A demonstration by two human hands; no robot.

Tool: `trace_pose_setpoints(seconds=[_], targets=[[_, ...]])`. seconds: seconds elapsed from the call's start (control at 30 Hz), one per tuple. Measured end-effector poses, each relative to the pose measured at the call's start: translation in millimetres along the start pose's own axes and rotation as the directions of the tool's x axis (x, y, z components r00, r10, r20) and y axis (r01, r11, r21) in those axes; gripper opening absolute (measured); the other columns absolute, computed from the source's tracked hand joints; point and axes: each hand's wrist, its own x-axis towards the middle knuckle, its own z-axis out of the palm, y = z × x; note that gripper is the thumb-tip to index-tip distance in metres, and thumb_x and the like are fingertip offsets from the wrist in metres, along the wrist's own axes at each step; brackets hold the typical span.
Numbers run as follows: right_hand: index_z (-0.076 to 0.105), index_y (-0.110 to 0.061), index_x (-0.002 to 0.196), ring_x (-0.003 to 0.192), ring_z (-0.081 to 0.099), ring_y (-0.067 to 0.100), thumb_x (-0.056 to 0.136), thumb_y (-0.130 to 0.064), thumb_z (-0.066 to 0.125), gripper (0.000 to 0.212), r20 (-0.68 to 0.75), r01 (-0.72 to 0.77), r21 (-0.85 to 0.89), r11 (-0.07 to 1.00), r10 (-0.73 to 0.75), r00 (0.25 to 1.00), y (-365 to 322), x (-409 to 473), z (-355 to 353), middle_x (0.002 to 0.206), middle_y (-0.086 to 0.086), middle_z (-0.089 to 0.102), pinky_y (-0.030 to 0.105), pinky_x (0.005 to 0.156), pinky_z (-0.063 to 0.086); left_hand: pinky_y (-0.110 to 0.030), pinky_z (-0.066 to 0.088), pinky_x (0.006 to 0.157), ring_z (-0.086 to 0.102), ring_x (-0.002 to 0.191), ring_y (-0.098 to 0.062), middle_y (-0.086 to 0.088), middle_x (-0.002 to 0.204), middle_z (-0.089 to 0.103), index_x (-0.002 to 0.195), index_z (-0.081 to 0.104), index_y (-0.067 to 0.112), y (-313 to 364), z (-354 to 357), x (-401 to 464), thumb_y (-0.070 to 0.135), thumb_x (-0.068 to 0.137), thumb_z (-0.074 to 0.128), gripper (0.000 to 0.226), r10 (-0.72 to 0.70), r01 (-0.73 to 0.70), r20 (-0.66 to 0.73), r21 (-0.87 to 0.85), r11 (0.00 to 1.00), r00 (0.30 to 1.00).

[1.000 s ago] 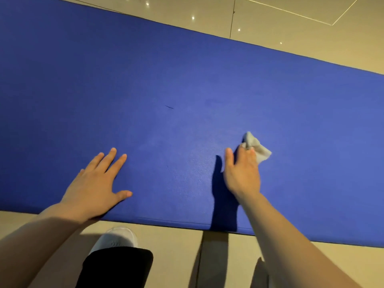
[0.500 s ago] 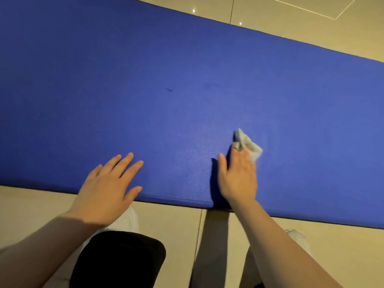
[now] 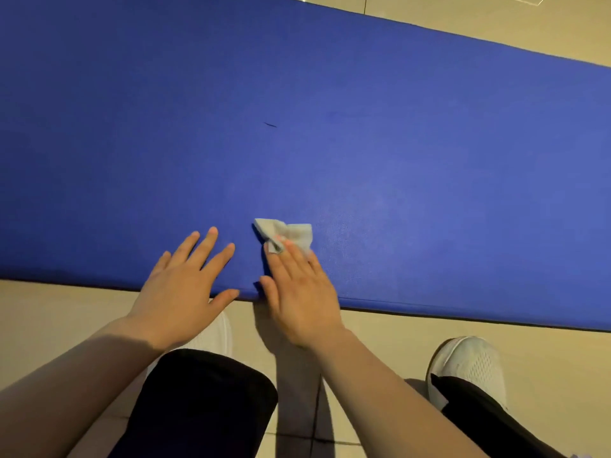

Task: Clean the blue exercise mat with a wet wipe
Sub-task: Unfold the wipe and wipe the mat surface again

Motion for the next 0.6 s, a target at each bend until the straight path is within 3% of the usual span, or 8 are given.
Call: trace_pose_setpoints(seconds=[0.07,0.13,0.23,0.33,0.43,0.5,0.6], targets=[[0.05,-0.01,0.14,0.137,0.042,0.025,0.098,-0.042,0.026,0.058,-0.057,-0.196,0.018,0.98,0.197,0.979,36,-13,-13,0.146,0.006,0.05,0.042,0.114,0.031,-0.048,0.015,0.118,-0.005,0.151,-0.023,0.001,0.164,-0.008,0.155,0.008,0.031,4,-1,-1,0.064,0.092,0.042,0.079,-0.032,0.03,0.053,0.031,0.999,0.998],[0.043,-0.01,0.145,0.137,0.039,0.028,0.1,-0.041,0.025,0.058,-0.092,-0.439,0.067,0.896,0.443,0.892,67,-33,-27,0.148,0.007,0.046,0.043,0.114,0.03,-0.048,0.012,0.119,-0.01,0.15,-0.023,0.002,0.163,-0.014,0.155,0.003,0.032,7,-3,-2,0.066,0.09,0.042,0.083,-0.051,0.046,0.089,0.059,0.997,0.995],[0.039,-0.007,0.147,0.142,0.033,0.028,0.104,-0.04,0.026,0.056,-0.113,-0.586,0.091,0.805,0.593,0.797,69,-57,-32,0.15,0.009,0.043,0.043,0.116,0.028,-0.049,0.01,0.119,-0.012,0.15,-0.024,0.002,0.162,-0.016,0.155,0.002,0.032,9,-4,-1,0.066,0.089,0.045,0.086,-0.08,0.072,0.103,0.072,0.995,0.991],[0.049,-0.005,0.14,0.141,0.036,0.031,0.099,-0.044,0.028,0.06,-0.134,-0.483,0.097,0.87,0.492,0.86,29,-55,-14,0.148,0.011,0.046,0.043,0.113,0.03,-0.051,0.008,0.119,-0.012,0.15,-0.025,0.002,0.162,-0.017,0.155,0.002,0.031,15,-2,0,0.064,0.089,0.05,0.088,-0.102,0.098,0.095,0.052,0.994,0.99],[0.056,-0.007,0.133,0.14,0.039,0.027,0.095,-0.039,0.033,0.055,-0.065,-0.19,0.11,0.976,0.198,0.978,-17,-45,4,0.147,0.009,0.048,0.041,0.113,0.036,-0.051,0.009,0.119,-0.012,0.15,-0.024,0.003,0.162,-0.017,0.155,0.004,0.031,16,0,-2,0.061,0.089,0.053,0.087,-0.11,0.107,0.074,0.036,0.994,0.991],[0.059,-0.008,0.131,0.137,0.044,0.025,0.094,-0.039,0.035,0.054,-0.011,-0.011,0.035,0.999,0.011,1.0,-26,-42,4,0.143,0.009,0.053,0.043,0.11,0.039,-0.049,0.01,0.119,-0.011,0.15,-0.022,0.004,0.162,-0.016,0.155,0.004,0.033,14,1,-3,0.061,0.089,0.052,0.086,-0.105,0.103,0.054,0.025,0.994,0.993],[0.059,-0.008,0.131,0.133,0.049,0.023,0.087,-0.041,0.045,0.056,0.058,0.109,-0.121,0.987,-0.102,0.993,10,-44,-10,0.14,0.006,0.056,0.044,0.104,0.046,-0.048,0.008,0.119,-0.009,0.15,-0.019,0.006,0.163,-0.01,0.154,0.012,0.034,11,2,-3,0.057,0.089,0.056,0.082,-0.105,0.106,0.02,-0.077,0.991,0.994]])
